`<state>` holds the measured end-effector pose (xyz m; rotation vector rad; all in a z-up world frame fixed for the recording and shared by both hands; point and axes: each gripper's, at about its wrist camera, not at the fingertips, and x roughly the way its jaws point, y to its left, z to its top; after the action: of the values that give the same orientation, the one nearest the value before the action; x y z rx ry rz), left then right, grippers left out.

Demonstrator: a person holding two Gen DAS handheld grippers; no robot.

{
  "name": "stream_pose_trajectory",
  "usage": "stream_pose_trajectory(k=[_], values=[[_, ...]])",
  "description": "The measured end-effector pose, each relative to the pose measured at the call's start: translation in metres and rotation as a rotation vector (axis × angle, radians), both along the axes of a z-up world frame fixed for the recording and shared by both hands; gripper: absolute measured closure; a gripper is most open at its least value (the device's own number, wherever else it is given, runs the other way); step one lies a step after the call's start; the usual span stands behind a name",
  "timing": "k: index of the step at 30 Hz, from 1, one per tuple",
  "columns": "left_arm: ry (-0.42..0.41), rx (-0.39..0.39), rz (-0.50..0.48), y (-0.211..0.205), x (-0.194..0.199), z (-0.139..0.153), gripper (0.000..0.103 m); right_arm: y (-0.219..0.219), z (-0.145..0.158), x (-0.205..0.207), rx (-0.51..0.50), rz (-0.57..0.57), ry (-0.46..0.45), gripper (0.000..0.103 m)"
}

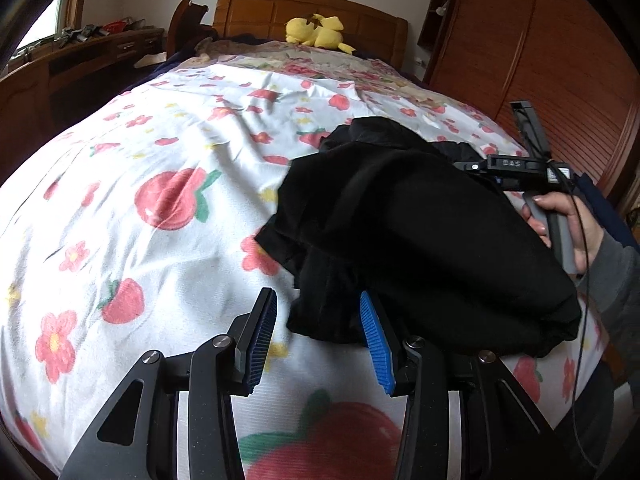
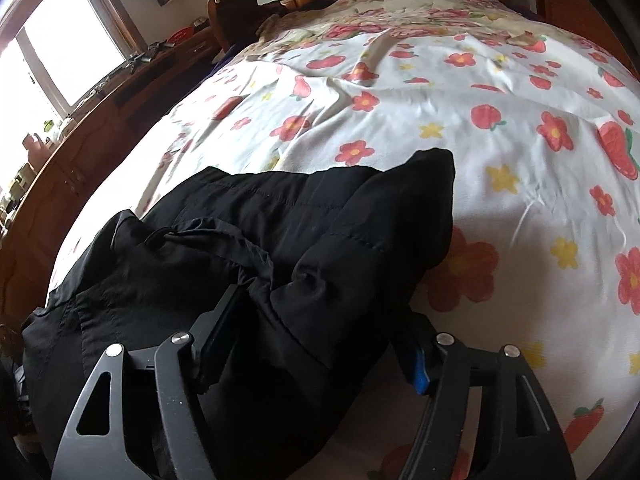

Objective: Fold large clothes

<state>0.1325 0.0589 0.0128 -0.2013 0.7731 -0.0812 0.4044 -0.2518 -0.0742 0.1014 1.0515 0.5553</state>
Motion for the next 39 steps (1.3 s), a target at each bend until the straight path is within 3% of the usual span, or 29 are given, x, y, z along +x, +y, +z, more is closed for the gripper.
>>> stream_pose_trajectory(k=[2,4,6,8,10,14,24,34,39], values=[[-0.003,-0.01,-0.012,-0.002,0.0,0.0,0.059,-0.001,0.0,0.0,0.01,-0.006,0.004,0.033],[-0.007,0.0,-0.025,-0.006,0.003,-0.002,0.07,-0.002,0.0,0.0,0.024,-0.006,0.009,0.034],[-0.011,0.004,-0.031,-0.008,0.006,-0.003,0.097,-0.002,0.002,-0.001,0.038,0.007,0.006,0.044],[-0.046,0.007,-0.022,-0.006,0.003,0.0,0.098,0.001,0.007,-0.005,0.016,0.036,-0.013,0.06],[-0.066,0.019,-0.024,-0.006,-0.001,0.006,0.099,0.008,0.018,-0.014,-0.051,0.082,-0.067,0.065],[-0.105,0.016,-0.022,0.001,-0.01,0.016,0.099,0.011,0.04,-0.025,-0.051,0.101,-0.115,0.071],[-0.203,0.049,0.073,0.059,-0.048,0.038,0.1,0.08,0.085,-0.054,-0.017,0.168,-0.229,0.073],[-0.216,0.1,0.235,0.145,-0.092,0.036,0.1,0.21,0.088,-0.055,-0.003,0.299,-0.227,0.073],[-0.212,0.119,0.303,0.166,-0.106,0.032,0.1,0.271,0.086,-0.061,-0.02,0.371,-0.231,0.073]])
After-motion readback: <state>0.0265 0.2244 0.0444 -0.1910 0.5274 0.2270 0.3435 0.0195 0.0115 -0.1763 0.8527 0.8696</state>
